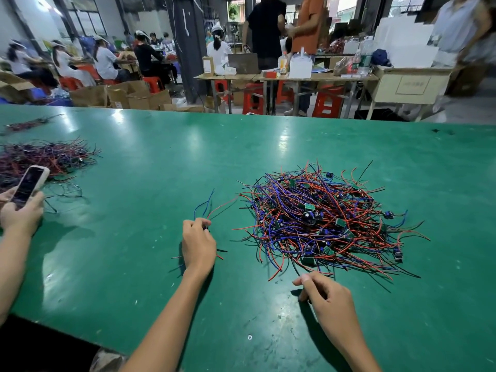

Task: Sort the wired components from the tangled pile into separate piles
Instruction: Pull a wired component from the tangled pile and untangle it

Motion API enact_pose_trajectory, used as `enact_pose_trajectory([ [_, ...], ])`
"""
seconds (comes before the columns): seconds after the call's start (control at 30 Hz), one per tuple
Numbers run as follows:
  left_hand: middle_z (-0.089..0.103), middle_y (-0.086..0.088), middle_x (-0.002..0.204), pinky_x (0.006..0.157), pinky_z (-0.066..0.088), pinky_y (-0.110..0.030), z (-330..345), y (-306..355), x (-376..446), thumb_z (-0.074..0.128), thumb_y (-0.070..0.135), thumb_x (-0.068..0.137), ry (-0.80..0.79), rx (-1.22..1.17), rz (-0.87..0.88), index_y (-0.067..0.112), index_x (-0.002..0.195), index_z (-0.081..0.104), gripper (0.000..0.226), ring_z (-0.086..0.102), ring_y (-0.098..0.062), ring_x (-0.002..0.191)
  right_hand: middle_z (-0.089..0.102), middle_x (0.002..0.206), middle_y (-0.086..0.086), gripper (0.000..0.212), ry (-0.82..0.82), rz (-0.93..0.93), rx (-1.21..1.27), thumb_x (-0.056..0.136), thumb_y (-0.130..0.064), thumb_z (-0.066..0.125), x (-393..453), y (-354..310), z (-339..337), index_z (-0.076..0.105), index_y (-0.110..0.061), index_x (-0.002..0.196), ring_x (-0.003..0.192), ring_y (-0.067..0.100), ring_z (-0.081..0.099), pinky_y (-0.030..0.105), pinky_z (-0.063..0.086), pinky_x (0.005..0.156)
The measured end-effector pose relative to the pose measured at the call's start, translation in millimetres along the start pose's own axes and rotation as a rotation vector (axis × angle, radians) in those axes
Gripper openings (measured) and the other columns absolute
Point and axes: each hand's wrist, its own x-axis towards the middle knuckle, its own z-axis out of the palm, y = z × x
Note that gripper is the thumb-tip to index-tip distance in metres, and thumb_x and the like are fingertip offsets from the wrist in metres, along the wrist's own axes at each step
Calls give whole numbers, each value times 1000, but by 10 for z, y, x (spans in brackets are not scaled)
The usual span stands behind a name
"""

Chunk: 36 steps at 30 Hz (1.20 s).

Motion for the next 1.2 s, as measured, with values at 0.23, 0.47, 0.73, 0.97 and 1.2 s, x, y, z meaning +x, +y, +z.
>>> enact_pose_trajectory([
  [0.23,64,-1,113,93,38,-40,50,373,-105,66,19,92,67,140,423,25,107,74,19,53,-24,113,71,68,-10,28,-11,15,6,101,-29,59,9,0,0,76,-35,79,63,-1,63,13,38,56],
  [0.47,76,7,108,91,30,-32,279,671,-182,58,39,99,-194,320,460,28,113,76,25,61,-15,100,71,65,-11,28,10,-3,19,101,-25,61,-16,-8,-8,76,-31,78,60,-5,63,9,40,58],
  [0.73,79,-4,89,82,57,-35,17,667,-195,80,36,85,-531,54,124,17,93,81,20,73,-19,87,70,66,-12,28,7,-25,10,101,-24,61,-3,8,1,76,-31,78,65,-3,65,11,40,60],
  [0.97,66,20,63,51,32,-9,-311,967,-179,74,36,87,-326,-171,203,29,81,79,10,54,10,55,70,70,-13,25,47,-61,30,102,-24,60,-17,-31,17,75,-31,83,67,0,67,25,46,62],
  [1.2,71,14,79,66,39,-3,-509,1349,-303,72,24,91,-395,-393,396,22,85,78,9,57,11,68,58,123,-12,52,287,-311,113,90,-24,77,267,-550,29,53,-28,136,77,15,62,16,49,74],
])
